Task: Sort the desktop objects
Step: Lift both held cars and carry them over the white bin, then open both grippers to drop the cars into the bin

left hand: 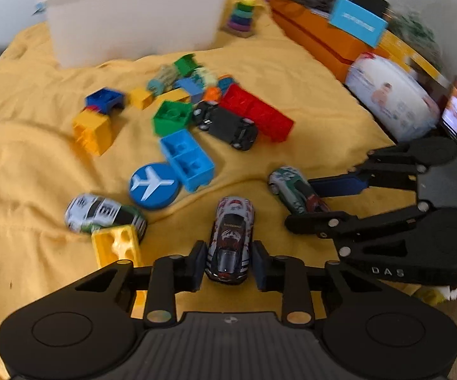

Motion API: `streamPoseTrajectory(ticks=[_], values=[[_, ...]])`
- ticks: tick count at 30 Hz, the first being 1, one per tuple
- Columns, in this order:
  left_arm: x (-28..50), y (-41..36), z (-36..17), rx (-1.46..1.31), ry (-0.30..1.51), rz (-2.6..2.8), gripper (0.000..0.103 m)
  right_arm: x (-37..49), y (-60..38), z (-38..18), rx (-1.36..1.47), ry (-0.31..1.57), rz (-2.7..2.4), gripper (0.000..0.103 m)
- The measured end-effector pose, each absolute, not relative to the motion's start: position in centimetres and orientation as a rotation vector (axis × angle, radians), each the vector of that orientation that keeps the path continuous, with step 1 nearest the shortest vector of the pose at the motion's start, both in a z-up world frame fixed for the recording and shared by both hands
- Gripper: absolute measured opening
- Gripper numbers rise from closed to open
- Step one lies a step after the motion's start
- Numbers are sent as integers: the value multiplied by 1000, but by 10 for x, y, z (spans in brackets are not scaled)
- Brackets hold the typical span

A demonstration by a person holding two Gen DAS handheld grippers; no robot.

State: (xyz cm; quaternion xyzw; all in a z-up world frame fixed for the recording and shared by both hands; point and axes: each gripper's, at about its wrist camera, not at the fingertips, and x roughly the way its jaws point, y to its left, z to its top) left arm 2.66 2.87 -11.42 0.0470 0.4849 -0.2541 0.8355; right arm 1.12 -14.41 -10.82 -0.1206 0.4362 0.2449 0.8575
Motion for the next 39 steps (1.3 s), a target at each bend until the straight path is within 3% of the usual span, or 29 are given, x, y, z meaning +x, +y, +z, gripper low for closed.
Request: streamPoseTrajectory(ticks=[4, 9, 20, 26, 31, 34, 37, 39], values=[[37, 33, -102, 57, 1002, -575, 33, 16, -146, -100, -242, 918, 488, 33], [61, 44, -64, 18, 916, -558, 33, 34, -151, -76, -185, 861, 447, 33], [175, 58, 41, 50, 593, -435, 33, 139, -130, 16, -180, 559, 375, 33], [250, 65, 32, 16, 603, -325, 33, 207, -123, 18, -122, 550, 283, 33], [286, 64, 2, 9, 715, -283, 34, 237, -117, 9, -91, 600, 237, 34], [294, 70, -12, -60, 792, -273, 34, 245, -111, -6, -113, 656, 212, 36], [276, 81, -2, -103, 739, -269, 35, 234, -114, -2, -93, 620, 226, 35], [253, 88, 12, -110, 679, -293, 41, 219, -120, 8, -91, 572, 242, 35]])
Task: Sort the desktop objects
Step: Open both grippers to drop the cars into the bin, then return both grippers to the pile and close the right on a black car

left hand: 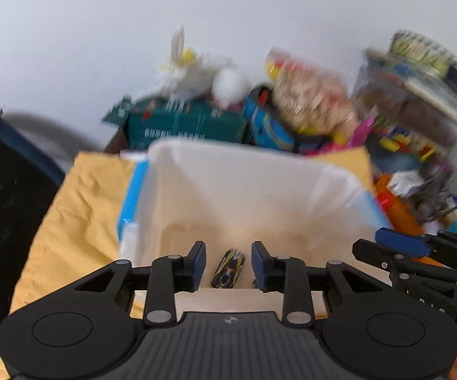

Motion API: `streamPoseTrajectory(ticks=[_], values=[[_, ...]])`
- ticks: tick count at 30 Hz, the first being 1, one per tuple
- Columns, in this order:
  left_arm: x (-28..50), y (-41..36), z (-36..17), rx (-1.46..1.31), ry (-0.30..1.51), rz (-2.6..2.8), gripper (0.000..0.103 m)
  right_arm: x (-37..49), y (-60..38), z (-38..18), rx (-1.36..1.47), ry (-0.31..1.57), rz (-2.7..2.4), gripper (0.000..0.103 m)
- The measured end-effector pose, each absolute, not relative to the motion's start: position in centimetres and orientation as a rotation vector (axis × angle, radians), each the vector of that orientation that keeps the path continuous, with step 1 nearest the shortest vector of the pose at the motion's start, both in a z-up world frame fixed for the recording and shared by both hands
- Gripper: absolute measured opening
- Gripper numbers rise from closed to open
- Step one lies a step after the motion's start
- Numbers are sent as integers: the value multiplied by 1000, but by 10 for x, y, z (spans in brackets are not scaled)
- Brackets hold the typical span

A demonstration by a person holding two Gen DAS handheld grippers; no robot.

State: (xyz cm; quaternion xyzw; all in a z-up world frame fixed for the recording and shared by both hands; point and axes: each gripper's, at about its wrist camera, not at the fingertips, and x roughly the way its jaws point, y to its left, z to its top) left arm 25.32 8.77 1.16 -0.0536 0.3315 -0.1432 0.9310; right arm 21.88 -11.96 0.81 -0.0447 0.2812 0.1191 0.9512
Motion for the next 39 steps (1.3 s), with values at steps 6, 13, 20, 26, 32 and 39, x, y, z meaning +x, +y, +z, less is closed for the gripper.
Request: streamPoseTrajectory(ticks=[6, 13, 20, 26, 32, 39], values=[[180, 101, 12, -65, 670, -381, 47, 163, -141, 15, -104, 553, 322, 36], [92, 95, -47, -20, 862, -393, 47, 95, -144, -40, -174, 723, 397, 35], [55, 78, -72, -2, 958, -452, 47, 65, -141, -70, -84, 848, 466, 33], [44, 63, -73, 32, 957, -474, 47, 79, -146, -88, -13, 939, 420, 27], [48, 94, -77, -80, 993, -332, 47, 94, -153, -101, 82, 952, 433, 27], [70, 123, -101, -331, 1145, -289, 47, 95, -136, -100, -39, 900, 439, 24]])
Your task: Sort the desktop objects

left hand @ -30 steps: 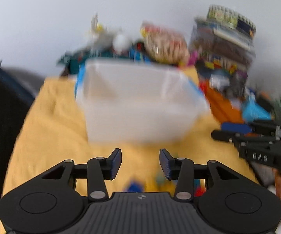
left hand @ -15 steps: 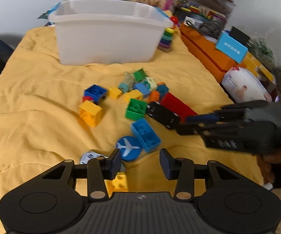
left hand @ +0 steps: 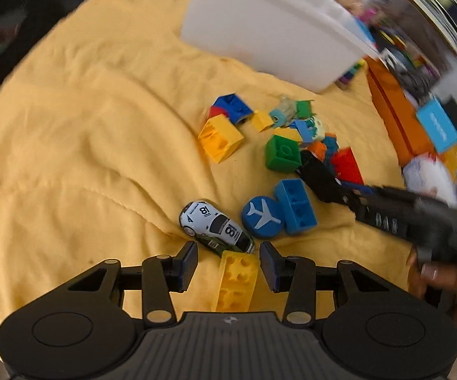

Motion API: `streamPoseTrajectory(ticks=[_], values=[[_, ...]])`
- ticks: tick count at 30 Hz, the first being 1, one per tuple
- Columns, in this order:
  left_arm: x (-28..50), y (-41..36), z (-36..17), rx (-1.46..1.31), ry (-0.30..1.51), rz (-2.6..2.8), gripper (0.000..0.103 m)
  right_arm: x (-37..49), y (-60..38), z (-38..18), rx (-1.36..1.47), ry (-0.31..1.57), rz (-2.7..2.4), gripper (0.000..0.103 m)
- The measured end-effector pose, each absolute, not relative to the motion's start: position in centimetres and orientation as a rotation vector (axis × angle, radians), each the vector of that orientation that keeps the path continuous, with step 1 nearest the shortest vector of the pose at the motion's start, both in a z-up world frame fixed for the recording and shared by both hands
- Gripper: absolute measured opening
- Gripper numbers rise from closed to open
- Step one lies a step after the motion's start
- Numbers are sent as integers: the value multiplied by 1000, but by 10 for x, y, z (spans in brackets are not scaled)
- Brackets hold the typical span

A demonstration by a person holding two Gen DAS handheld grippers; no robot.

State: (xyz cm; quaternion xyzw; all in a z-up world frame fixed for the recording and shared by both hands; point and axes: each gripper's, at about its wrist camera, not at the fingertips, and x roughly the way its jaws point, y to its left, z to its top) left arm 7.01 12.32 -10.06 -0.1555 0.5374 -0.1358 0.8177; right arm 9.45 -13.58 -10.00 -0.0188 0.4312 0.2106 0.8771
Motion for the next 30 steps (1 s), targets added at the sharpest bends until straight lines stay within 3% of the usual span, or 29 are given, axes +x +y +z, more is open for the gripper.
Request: streamPoseTrajectory(ticks=[7, 14, 20, 24, 27, 30], values=[[101, 107, -113, -303, 1148, -232, 48, 59, -127, -82, -260, 776, 429, 22], [98, 86, -108, 41, 1115, -353, 46, 15, -118, -86, -552, 723, 492, 22], [98, 87, -104, 98, 1135, -408, 45, 14, -113, -88, -501, 783, 606, 29], [90, 88, -104, 71, 1136, -377, 46, 21, -122, -80, -345, 824, 615, 31], [88, 89, -107, 49, 1138, -344, 49, 39, -132, -79, -175, 872, 537, 42], [87, 86, -111, 44, 1129, -327, 49, 52, -129, -84, -96, 931, 517, 43]])
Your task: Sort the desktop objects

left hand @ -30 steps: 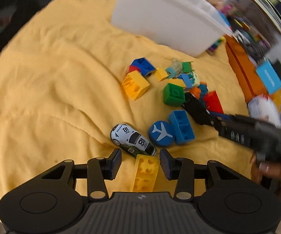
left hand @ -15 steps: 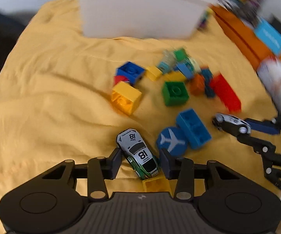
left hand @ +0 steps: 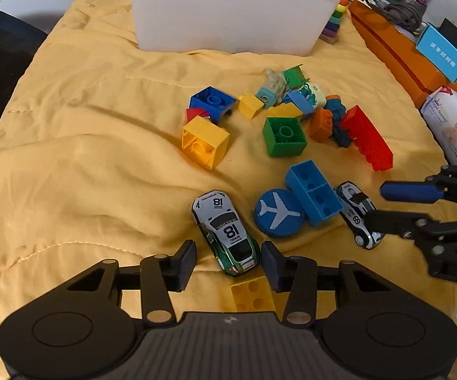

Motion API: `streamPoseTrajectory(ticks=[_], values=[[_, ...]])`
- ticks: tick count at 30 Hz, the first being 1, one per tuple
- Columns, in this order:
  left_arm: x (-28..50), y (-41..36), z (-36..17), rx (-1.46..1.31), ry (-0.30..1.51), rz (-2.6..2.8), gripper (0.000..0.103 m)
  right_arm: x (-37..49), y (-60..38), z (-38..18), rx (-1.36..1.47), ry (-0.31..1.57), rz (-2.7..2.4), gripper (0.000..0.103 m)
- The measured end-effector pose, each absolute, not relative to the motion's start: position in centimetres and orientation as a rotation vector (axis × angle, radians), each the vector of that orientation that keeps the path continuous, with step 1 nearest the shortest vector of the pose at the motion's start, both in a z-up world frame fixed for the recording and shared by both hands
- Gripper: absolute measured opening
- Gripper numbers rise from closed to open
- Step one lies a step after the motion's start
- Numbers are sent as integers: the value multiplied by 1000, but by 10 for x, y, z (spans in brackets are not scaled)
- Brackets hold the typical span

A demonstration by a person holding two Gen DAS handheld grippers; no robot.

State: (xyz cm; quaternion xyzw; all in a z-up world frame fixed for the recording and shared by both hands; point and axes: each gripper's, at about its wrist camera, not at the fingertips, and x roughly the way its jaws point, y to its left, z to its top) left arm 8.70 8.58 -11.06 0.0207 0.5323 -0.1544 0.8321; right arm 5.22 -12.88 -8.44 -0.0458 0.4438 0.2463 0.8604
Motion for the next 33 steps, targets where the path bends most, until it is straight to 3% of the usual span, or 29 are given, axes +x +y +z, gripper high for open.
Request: streamPoseTrajectory(ticks=[2, 3, 4, 6, 10, 14, 18, 26, 29, 30, 33], values=[[87, 85, -111, 35, 1122, -320, 47, 54, -117, -88, -145, 943, 510, 42], [87, 84, -111, 42, 1118, -312, 39, 54, -112, -92, -175, 954, 492, 42], [87, 84, -110, 53, 1115, -309, 37, 55, -107, -97, -207, 970, 476, 42], [87, 85, -108, 57, 1112, -305, 35, 54, -105, -102, -228, 985, 478, 36], [85, 83, -98, 105, 1090, -299, 34, 57, -111, -97, -210, 986, 480, 33], [86, 82, -71, 140, 1002, -296, 33, 65, -121, -73, -152, 948, 465, 32], [97, 87, -36, 98, 911, -311, 23, 79, -130, -39, -108, 860, 444, 32], [139, 84, 33, 77, 711, -327, 24, 125, -126, 28, -129, 629, 405, 33], [144, 93, 34, 48, 735, -309, 33, 130, -123, 34, -119, 607, 407, 33], [144, 97, 28, 40, 760, -309, 44, 130, -121, 31, -119, 612, 412, 33], [137, 102, -10, -8, 897, -311, 46, 124, -125, 18, -74, 669, 426, 33]])
